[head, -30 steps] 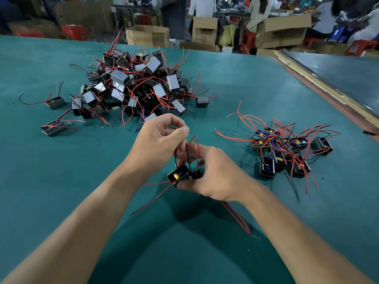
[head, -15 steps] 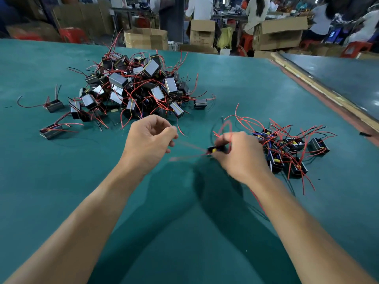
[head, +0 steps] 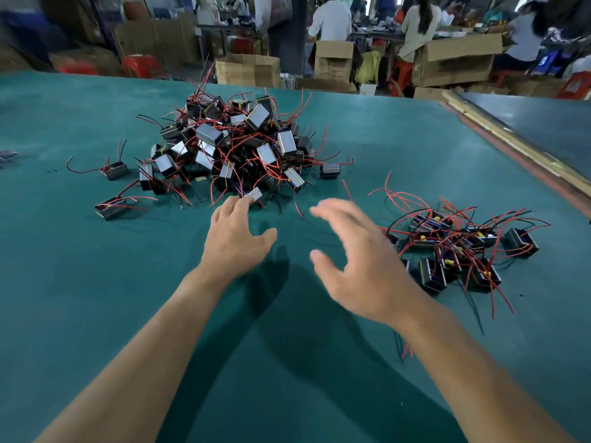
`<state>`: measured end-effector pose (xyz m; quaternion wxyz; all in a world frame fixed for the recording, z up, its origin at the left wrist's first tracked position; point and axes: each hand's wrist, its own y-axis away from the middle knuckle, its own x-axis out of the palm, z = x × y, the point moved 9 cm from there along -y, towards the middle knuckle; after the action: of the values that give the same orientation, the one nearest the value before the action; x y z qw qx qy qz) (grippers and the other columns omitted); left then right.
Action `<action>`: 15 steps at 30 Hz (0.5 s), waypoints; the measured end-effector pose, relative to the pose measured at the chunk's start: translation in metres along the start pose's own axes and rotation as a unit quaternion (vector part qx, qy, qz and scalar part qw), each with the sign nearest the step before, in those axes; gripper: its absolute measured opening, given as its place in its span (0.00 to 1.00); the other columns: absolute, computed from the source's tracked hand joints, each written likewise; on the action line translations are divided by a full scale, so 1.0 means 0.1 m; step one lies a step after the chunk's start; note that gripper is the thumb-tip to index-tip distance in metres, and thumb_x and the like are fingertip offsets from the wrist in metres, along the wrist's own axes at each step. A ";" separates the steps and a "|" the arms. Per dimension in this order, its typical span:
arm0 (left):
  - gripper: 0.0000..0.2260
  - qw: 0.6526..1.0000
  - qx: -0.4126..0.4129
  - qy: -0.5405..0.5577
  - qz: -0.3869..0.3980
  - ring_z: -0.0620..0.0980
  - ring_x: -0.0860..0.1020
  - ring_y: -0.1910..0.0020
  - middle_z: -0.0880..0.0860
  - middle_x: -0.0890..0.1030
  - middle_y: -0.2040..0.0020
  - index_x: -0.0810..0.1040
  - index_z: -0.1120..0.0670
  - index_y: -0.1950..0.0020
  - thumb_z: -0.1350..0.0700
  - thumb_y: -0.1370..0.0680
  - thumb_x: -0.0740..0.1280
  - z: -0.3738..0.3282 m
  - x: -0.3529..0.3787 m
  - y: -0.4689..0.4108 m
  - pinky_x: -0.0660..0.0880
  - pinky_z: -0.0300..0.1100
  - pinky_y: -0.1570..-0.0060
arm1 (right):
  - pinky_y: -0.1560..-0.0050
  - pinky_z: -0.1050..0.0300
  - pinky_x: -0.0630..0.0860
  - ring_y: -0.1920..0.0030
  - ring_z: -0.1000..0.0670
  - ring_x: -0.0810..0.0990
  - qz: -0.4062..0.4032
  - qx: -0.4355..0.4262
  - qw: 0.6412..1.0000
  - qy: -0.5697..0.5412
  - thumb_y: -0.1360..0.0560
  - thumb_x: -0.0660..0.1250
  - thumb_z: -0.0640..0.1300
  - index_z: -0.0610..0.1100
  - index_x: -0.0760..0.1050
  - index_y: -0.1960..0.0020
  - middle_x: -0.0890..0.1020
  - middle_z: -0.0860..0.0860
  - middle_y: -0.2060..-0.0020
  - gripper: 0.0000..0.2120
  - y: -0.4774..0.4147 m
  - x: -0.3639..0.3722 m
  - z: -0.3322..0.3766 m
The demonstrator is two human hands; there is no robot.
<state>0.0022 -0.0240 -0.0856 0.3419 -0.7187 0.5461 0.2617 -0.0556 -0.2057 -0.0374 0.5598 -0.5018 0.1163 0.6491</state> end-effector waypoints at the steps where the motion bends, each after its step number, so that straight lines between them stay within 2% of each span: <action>1: 0.31 1.000 0.000 -0.011 0.004 0.53 0.59 0.26 0.51 0.65 0.27 0.62 0.54 0.24 0.47 0.24 0.69 0.01 0.02 -0.01 0.57 0.48 0.27 | 0.29 0.66 0.55 0.27 0.50 0.65 0.069 0.017 0.997 -0.011 0.23 0.67 0.47 0.41 0.67 0.26 0.69 0.48 0.28 0.27 0.02 0.17 -0.04; 2: 0.33 1.000 -0.001 -0.018 0.008 0.54 0.58 0.25 0.52 0.64 0.25 0.62 0.54 0.24 0.46 0.24 0.69 0.03 0.03 -0.01 0.56 0.49 0.25 | 0.29 0.66 0.54 0.25 0.52 0.62 0.114 0.039 0.993 -0.008 0.21 0.65 0.50 0.43 0.63 0.24 0.65 0.50 0.26 0.29 0.05 0.30 -0.13; 4: 0.34 1.000 0.004 -0.018 0.008 0.53 0.58 0.24 0.52 0.64 0.25 0.61 0.54 0.23 0.44 0.24 0.69 0.04 0.05 -0.03 0.55 0.50 0.25 | 0.28 0.61 0.55 0.24 0.51 0.59 0.143 0.095 0.985 0.012 0.20 0.63 0.54 0.45 0.59 0.22 0.63 0.51 0.24 0.30 0.07 0.39 -0.35; 8: 0.36 0.998 -0.007 -0.053 0.017 0.52 0.56 0.23 0.49 0.62 0.23 0.59 0.51 0.22 0.39 0.25 0.68 0.10 0.08 -0.05 0.47 0.57 0.24 | 0.29 0.55 0.59 0.25 0.47 0.63 0.091 0.176 0.979 0.057 0.20 0.63 0.54 0.44 0.61 0.24 0.67 0.46 0.26 0.29 -0.01 0.18 -0.68; 10: 0.37 0.997 -0.018 -0.075 -0.005 0.52 0.56 0.23 0.49 0.62 0.23 0.60 0.50 0.22 0.37 0.26 0.67 0.16 0.03 -0.08 0.42 0.61 0.25 | 0.31 0.55 0.62 0.27 0.46 0.65 0.075 0.206 0.974 0.061 0.21 0.64 0.54 0.44 0.63 0.25 0.69 0.46 0.27 0.28 -0.02 0.08 -0.80; 13: 0.35 0.995 -0.029 -0.083 -0.041 0.52 0.55 0.22 0.50 0.62 0.23 0.63 0.48 0.24 0.37 0.27 0.67 0.24 -0.08 -0.14 0.41 0.65 0.27 | 0.31 0.54 0.63 0.27 0.47 0.66 0.073 0.222 0.971 0.056 0.21 0.64 0.53 0.44 0.64 0.25 0.69 0.47 0.27 0.28 -0.01 0.07 -0.85; 15: 0.35 0.994 -0.038 -0.094 -0.032 0.53 0.53 0.22 0.51 0.60 0.22 0.62 0.46 0.24 0.35 0.27 0.67 0.30 -0.08 -0.17 0.41 0.67 0.27 | 0.30 0.53 0.62 0.27 0.46 0.66 0.086 0.216 0.970 0.064 0.21 0.64 0.53 0.44 0.64 0.25 0.69 0.47 0.27 0.28 0.00 0.12 -0.84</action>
<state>0.0162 0.0070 -0.0948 0.3719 -0.7206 0.4781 0.3373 -0.0101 -0.2584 -0.0857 0.5886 -0.3973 0.3322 0.6207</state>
